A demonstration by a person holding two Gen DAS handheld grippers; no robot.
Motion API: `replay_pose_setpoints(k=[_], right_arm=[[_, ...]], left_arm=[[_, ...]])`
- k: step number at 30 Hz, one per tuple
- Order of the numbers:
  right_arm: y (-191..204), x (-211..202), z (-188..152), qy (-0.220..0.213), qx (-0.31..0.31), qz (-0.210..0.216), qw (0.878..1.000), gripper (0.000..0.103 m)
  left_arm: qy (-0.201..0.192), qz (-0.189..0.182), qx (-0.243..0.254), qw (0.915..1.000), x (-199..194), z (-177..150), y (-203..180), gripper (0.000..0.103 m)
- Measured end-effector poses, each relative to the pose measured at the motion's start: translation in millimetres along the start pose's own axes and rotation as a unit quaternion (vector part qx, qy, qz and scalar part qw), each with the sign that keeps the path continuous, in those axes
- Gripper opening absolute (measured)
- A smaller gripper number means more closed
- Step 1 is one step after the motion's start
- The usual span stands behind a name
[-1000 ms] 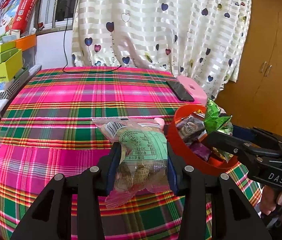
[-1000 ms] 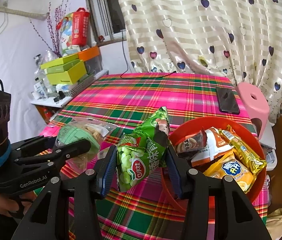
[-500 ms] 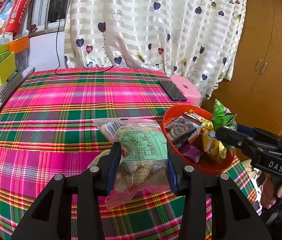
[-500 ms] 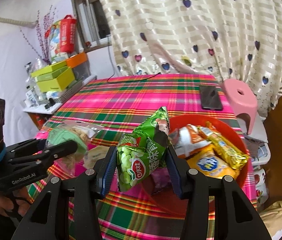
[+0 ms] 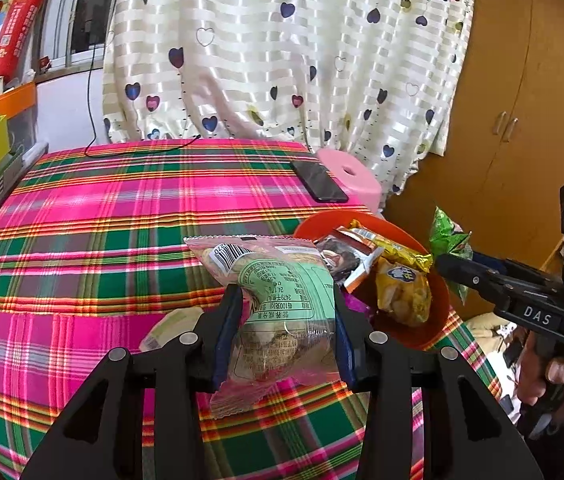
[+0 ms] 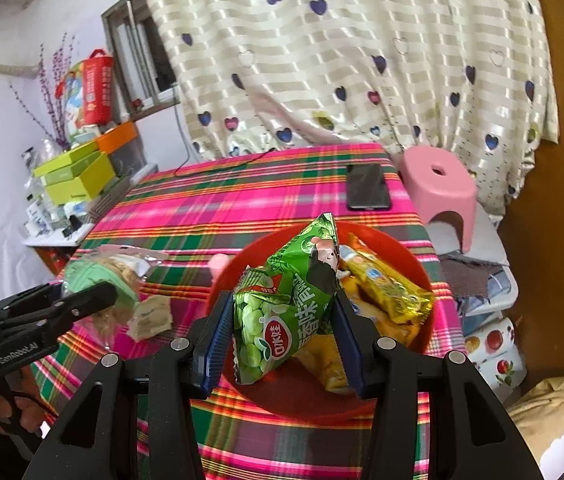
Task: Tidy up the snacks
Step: 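Lower green pea bag into red basket and open right tool while left tool holds peanut bag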
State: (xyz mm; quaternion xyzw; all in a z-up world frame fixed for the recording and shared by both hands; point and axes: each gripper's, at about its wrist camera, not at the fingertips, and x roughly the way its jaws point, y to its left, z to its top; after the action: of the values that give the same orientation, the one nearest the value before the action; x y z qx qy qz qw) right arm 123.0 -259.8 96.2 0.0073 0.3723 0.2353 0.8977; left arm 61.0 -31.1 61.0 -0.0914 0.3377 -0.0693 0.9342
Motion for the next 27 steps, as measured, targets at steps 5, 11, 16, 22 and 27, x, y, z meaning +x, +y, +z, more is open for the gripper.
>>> replay_pose_setpoints(k=[5,11,16,22,27], right_arm=[[-2,14,-11,0.025,-0.004,0.003,1.0,0.046],[6,39,-27,0.064,-0.024,0.001,0.998,0.047],[9,49,-30,0.066,-0.033,0.0,0.997,0.048],[9,45,-31,0.07,-0.031,0.018,0.997,0.055],[7,25,-28,0.039,-0.028,0.022,0.999,0.058]], left_arm=[[0.006,-0.006,0.005,1.0,6,0,-5,0.043],[0.013,-0.006,0.006,0.9999,12,0,-6,0.043],[0.018,-0.007,0.004,0.9998,18,0,-6,0.043],[0.022,-0.01,0.007,0.9997,20,0,-8,0.043],[0.023,-0.014,0.009,0.9996,21,0,-10,0.043]])
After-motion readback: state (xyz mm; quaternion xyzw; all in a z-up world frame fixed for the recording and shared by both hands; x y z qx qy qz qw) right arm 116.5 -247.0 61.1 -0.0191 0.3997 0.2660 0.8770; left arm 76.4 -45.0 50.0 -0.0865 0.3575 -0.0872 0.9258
